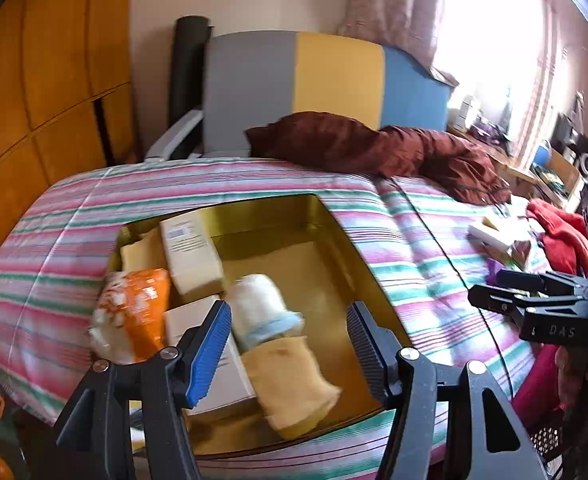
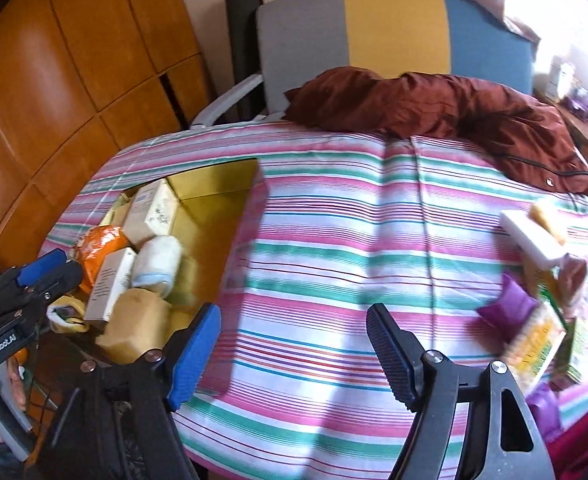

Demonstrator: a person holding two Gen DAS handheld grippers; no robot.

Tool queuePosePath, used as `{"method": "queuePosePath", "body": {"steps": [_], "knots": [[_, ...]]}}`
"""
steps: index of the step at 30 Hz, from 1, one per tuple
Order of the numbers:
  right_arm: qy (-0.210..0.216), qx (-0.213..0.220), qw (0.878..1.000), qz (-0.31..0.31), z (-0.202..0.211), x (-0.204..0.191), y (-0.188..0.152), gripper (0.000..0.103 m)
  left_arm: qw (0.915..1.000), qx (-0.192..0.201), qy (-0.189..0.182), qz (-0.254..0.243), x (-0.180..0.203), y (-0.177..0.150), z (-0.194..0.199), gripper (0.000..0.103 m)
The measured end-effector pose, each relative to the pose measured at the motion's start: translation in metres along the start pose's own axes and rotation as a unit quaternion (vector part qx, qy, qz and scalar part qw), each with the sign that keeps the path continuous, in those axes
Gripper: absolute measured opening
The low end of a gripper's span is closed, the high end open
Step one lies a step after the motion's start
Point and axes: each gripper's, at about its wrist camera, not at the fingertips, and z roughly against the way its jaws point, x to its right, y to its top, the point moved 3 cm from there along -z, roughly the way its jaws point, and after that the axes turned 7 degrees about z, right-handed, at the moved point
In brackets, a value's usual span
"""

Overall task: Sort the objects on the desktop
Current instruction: 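Move both open tools back toward the pile of items, then grasp the WEIDAN cracker pack with the left tool while the right tool grasps a purple packet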

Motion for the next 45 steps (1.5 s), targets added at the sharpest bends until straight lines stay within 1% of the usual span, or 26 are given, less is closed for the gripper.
{"method": "queuePosePath", "body": {"steps": [10, 18, 22, 25, 28, 30, 34, 37, 40, 43, 45], "knots": [[-0.047, -0.010, 0.998, -0.036, 0.015, 0.046, -0.016, 0.076, 0.9983, -0.014, -0.043, -0.038, 0.048, 0.000, -0.015, 0.061], [-0.092, -0.027, 0.993, -0.070, 0.036, 0.091, -0.031, 0.077, 0.9935, -0.040, -0.084, -0.067, 0.086, -0.008, -0.029, 0.061], [-0.117, -0.037, 0.987, -0.101, 0.053, 0.124, -0.041, 0.077, 0.9892, -0.054, -0.109, -0.082, 0.103, -0.013, -0.034, 0.061], [-0.132, -0.044, 0.981, -0.136, 0.068, 0.152, -0.047, 0.077, 0.9863, -0.065, -0.122, -0.089, 0.114, -0.016, -0.038, 0.061], [-0.153, -0.053, 0.972, -0.173, 0.083, 0.179, -0.051, 0.077, 0.9830, -0.077, -0.135, -0.098, 0.125, -0.021, -0.042, 0.061], [-0.165, -0.073, 0.968, -0.175, 0.085, 0.192, -0.053, 0.077, 0.9810, -0.085, -0.139, -0.105, 0.131, -0.025, -0.045, 0.061], [-0.160, -0.142, 0.966, -0.145, 0.069, 0.202, -0.061, 0.077, 0.9774, -0.104, -0.147, -0.112, 0.140, -0.034, -0.051, 0.061], [-0.153, -0.185, 0.964, -0.112, 0.055, 0.200, -0.069, 0.074, 0.9760, -0.112, -0.148, -0.114, 0.141, -0.036, -0.055, 0.061], [-0.144, -0.218, 0.962, -0.079, 0.040, 0.193, -0.073, 0.073, 0.9744, -0.120, -0.151, -0.116, 0.143, -0.038, -0.060, 0.061], [-0.142, -0.248, 0.957, -0.052, 0.023, 0.188, -0.075, 0.072, 0.9732, -0.126, -0.152, -0.118, 0.145, -0.040, -0.063, 0.061], [-0.142, -0.279, 0.949, -0.043, 0.011, 0.187, -0.080, 0.069, 0.9723, -0.129, -0.154, -0.119, 0.147, -0.040, -0.066, 0.061]]}}
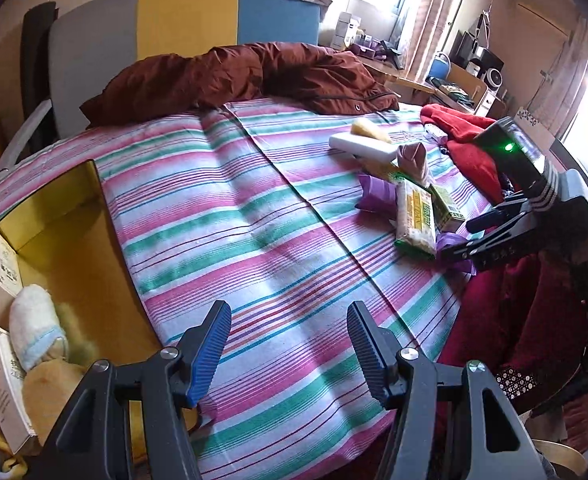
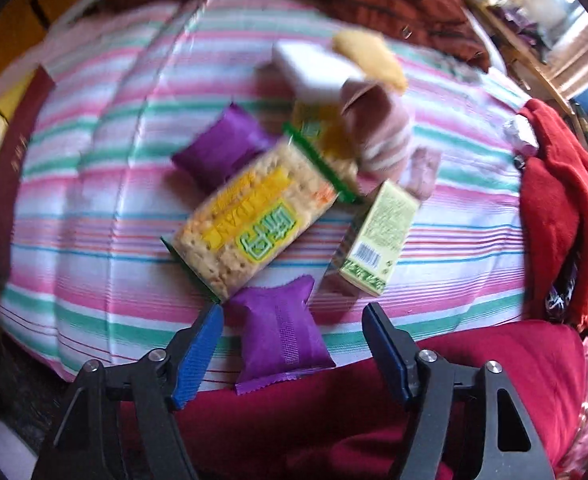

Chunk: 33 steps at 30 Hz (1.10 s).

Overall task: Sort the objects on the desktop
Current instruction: 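Grasp the WEIDAN cracker pack with the left tool while the right tool grasps a purple packet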

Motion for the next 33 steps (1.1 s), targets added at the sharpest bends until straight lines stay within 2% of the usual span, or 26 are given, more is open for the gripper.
{"method": "queuePosePath", "body": {"steps": [2, 4, 6, 10, 12, 18, 23, 27, 28, 31, 33], "knots": [[0.001, -0.019, 1.000, 0.013, -0.007, -0.004, 0.001, 0.065, 1.0000, -0.005, -0.004, 0.001, 0.001, 0.001, -0.004, 0.061], [0.000, -0.028, 0.999, 0.020, -0.011, -0.006, 0.000, 0.054, 0.9999, -0.010, -0.012, 0.003, 0.003, 0.002, -0.009, 0.061], [0.006, -0.045, 0.999, 0.023, -0.016, -0.007, -0.002, 0.048, 0.9996, -0.015, -0.023, 0.007, 0.005, 0.004, -0.013, 0.061], [0.016, -0.041, 0.999, 0.026, -0.015, -0.008, -0.004, 0.041, 0.9983, -0.031, -0.046, 0.018, 0.010, 0.011, -0.024, 0.061], [0.021, -0.037, 0.999, 0.027, -0.010, -0.009, -0.006, 0.041, 0.9978, -0.036, -0.054, 0.016, 0.015, 0.015, -0.030, 0.061], [0.030, 0.012, 0.999, 0.003, 0.012, -0.001, -0.018, 0.040, 0.9967, -0.041, -0.069, -0.013, 0.036, 0.027, -0.050, 0.061], [-0.002, 0.045, 0.997, -0.059, 0.025, 0.018, -0.024, 0.040, 0.9942, -0.043, -0.076, -0.063, 0.064, 0.029, -0.065, 0.061], [0.042, 0.098, 0.987, -0.119, 0.040, 0.037, -0.030, 0.040, 0.9895, -0.027, -0.071, -0.123, 0.093, 0.030, -0.071, 0.061], [0.067, 0.116, 0.981, -0.140, 0.044, 0.044, -0.033, 0.040, 0.9876, -0.023, -0.071, -0.138, 0.100, 0.031, -0.073, 0.061], [0.112, 0.150, 0.966, -0.177, 0.049, 0.055, -0.031, 0.040, 0.9802, -0.016, -0.064, -0.186, 0.121, 0.034, -0.079, 0.061], [0.126, 0.161, 0.960, -0.191, 0.046, 0.058, -0.024, 0.040, 0.9742, -0.012, -0.069, -0.214, 0.134, 0.037, -0.083, 0.061]]}}
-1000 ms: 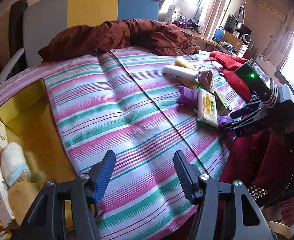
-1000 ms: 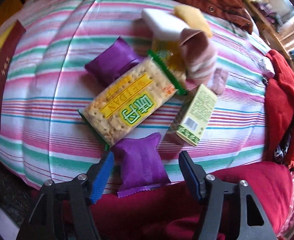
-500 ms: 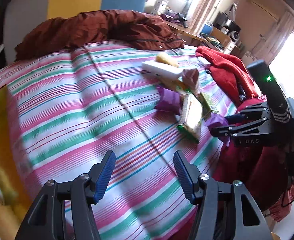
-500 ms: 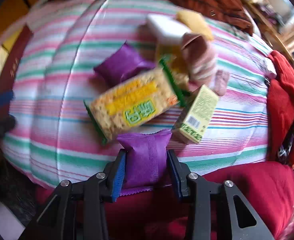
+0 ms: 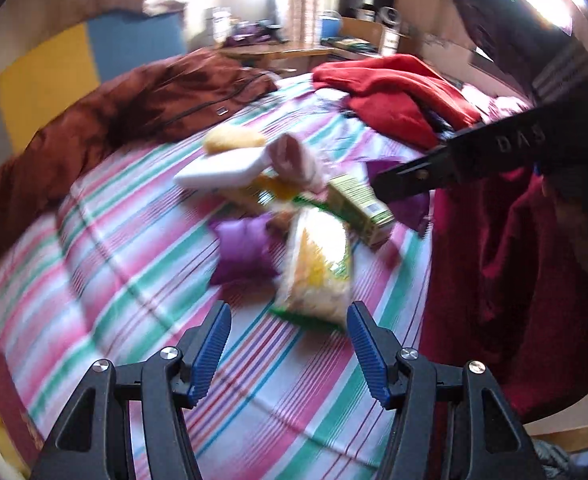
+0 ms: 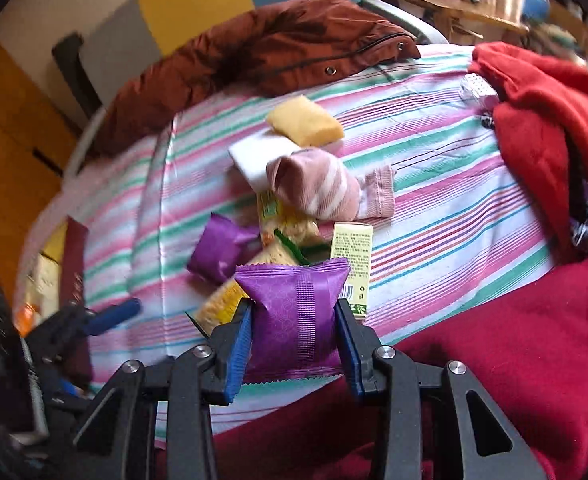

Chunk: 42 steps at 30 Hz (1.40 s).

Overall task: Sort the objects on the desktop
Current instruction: 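Grasp the WEIDAN cracker pack with the left tool while the right tool grasps a purple packet, then carry the cracker pack and purple packet over the gold tray with both tools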

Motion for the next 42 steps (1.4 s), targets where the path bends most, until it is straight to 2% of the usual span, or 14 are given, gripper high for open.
{"method": "queuePosePath", "body": {"steps": [3, 9, 14, 18, 21, 24, 31, 38, 42], "knots": [[0.007, 0.013, 1.000, -0.017, 0.000, 0.004, 0.005, 0.040, 0.9991, -0.010, -0.004, -0.041, 0.015, 0.010, -0.016, 0.062], [0.025, 0.046, 0.997, -0.060, 0.006, 0.026, 0.007, 0.040, 0.9961, -0.034, 0.004, -0.081, 0.029, 0.017, -0.044, 0.063], [0.040, 0.048, 0.997, -0.053, 0.008, 0.026, 0.009, 0.040, 0.9942, -0.053, 0.016, -0.092, 0.030, 0.015, -0.064, 0.063], [0.042, 0.048, 0.997, -0.052, 0.007, 0.025, 0.010, 0.040, 0.9945, -0.047, 0.015, -0.093, 0.029, 0.015, -0.068, 0.061], [0.043, 0.048, 0.997, -0.052, 0.007, 0.025, 0.010, 0.041, 0.9953, -0.046, 0.006, -0.085, 0.028, 0.013, -0.071, 0.051], [0.043, 0.047, 0.997, -0.050, 0.007, 0.025, 0.010, 0.041, 0.9968, -0.045, -0.006, -0.067, 0.024, 0.009, -0.067, 0.049], [0.042, 0.037, 0.998, -0.035, 0.003, 0.020, 0.011, 0.041, 0.9986, -0.042, -0.022, -0.024, 0.013, -0.016, -0.043, 0.048], [0.050, 0.023, 0.998, 0.006, -0.001, 0.005, 0.009, 0.041, 0.9985, -0.029, -0.009, 0.046, -0.014, -0.050, -0.009, 0.048], [0.049, 0.020, 0.999, 0.013, -0.002, 0.002, 0.008, 0.041, 0.9978, -0.027, 0.009, 0.061, -0.019, -0.059, 0.000, 0.052]]}}
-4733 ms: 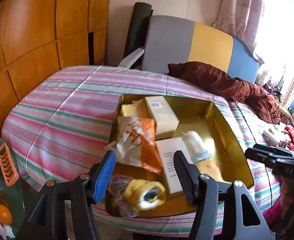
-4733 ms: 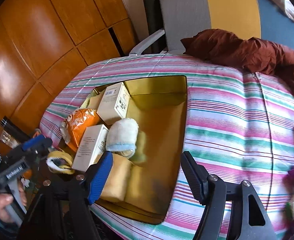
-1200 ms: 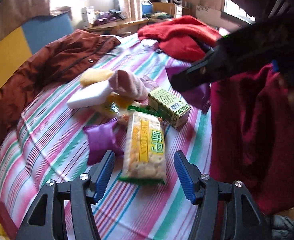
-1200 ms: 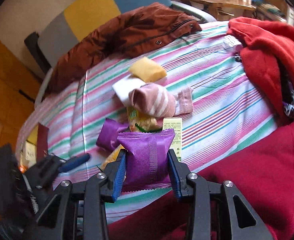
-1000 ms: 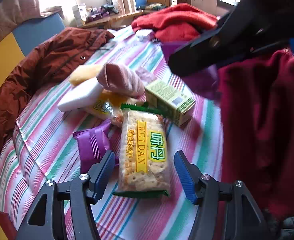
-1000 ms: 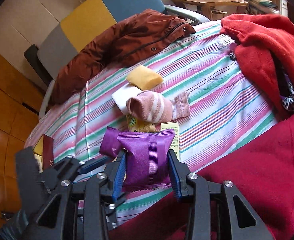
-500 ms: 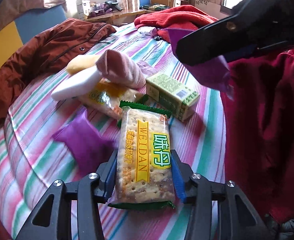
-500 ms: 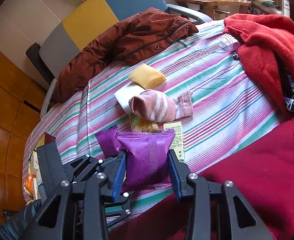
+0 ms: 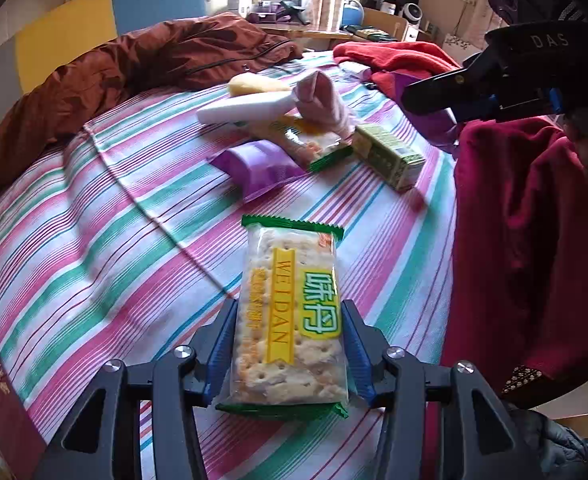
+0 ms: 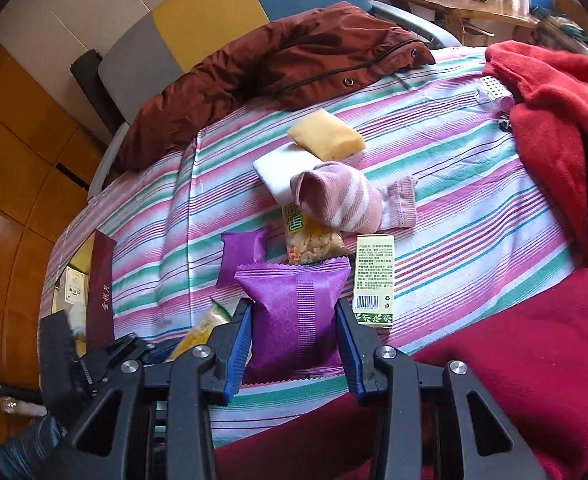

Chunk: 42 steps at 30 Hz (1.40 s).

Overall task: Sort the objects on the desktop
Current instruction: 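Carry the cracker pack and purple packet over the gold tray with both tools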

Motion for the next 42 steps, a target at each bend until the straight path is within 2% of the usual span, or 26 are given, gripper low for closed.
{"method": "queuePosePath", "body": {"steps": [4, 9, 13, 19, 23, 26, 29, 32, 38, 42], "knots": [[-0.007, -0.010, 1.000, 0.006, -0.003, -0.003, -0.001, 0.041, 0.9999, -0.001, 0.015, 0.000, -0.005, 0.007, -0.006, 0.053], [-0.017, -0.020, 1.000, 0.011, -0.007, -0.003, -0.001, 0.041, 0.9998, 0.006, 0.010, 0.013, -0.013, 0.004, -0.003, 0.050], [-0.023, -0.027, 0.999, 0.016, -0.009, -0.004, -0.001, 0.041, 0.9990, 0.012, 0.005, 0.044, -0.024, 0.000, 0.003, 0.050], [-0.034, -0.034, 0.999, 0.023, -0.011, -0.007, -0.002, 0.041, 0.9955, 0.057, -0.005, 0.076, -0.035, -0.001, 0.050, 0.050], [-0.045, -0.041, 0.998, 0.029, -0.014, -0.010, -0.003, 0.041, 0.9878, 0.102, -0.008, 0.117, -0.057, -0.003, 0.095, 0.050], [-0.058, -0.051, 0.996, 0.039, -0.016, -0.013, -0.004, 0.041, 0.9803, 0.127, 0.003, 0.151, -0.086, -0.006, 0.121, 0.050], [-0.080, -0.058, 0.993, 0.062, -0.019, -0.021, -0.005, 0.041, 0.9707, 0.145, 0.030, 0.190, -0.120, -0.017, 0.144, 0.050], [-0.104, -0.054, 0.988, 0.097, -0.017, -0.038, -0.004, 0.041, 0.9566, 0.160, 0.060, 0.236, -0.157, -0.033, 0.165, 0.050], [-0.068, -0.033, 0.984, 0.159, -0.014, -0.102, 0.004, 0.041, 0.9231, 0.171, 0.118, 0.324, -0.225, -0.064, 0.192, 0.050], [-0.023, -0.021, 0.978, 0.208, -0.020, -0.165, 0.008, 0.041, 0.9117, 0.173, 0.130, 0.349, -0.249, -0.075, 0.198, 0.050]]}}
